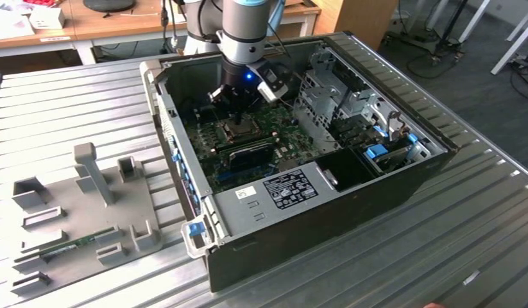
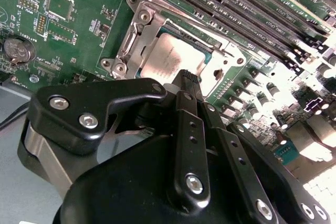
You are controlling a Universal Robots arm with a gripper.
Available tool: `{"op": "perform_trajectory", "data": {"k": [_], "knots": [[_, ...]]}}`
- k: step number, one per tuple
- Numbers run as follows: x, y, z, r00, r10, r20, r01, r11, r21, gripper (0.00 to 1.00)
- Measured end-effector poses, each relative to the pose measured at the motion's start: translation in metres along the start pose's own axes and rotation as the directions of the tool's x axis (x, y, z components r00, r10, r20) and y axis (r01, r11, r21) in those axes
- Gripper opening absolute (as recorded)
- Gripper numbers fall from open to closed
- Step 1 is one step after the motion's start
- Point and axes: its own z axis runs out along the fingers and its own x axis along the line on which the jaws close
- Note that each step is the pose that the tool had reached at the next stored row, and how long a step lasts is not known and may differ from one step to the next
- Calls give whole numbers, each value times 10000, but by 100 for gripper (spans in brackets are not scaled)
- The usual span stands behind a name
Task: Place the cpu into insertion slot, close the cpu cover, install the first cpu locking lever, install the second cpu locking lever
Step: 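Close the cpu cover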
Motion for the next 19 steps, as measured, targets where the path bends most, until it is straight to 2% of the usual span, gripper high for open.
{"op": "perform_trajectory", "data": {"k": [4,16,19], "knots": [[6,0,0,10000,-1,1,1,10000,1,10],[100,-4,2,10000,0,2,0,10000,41,10],[111,-23,0,10000,-1,1,1,10000,43,10]]}}
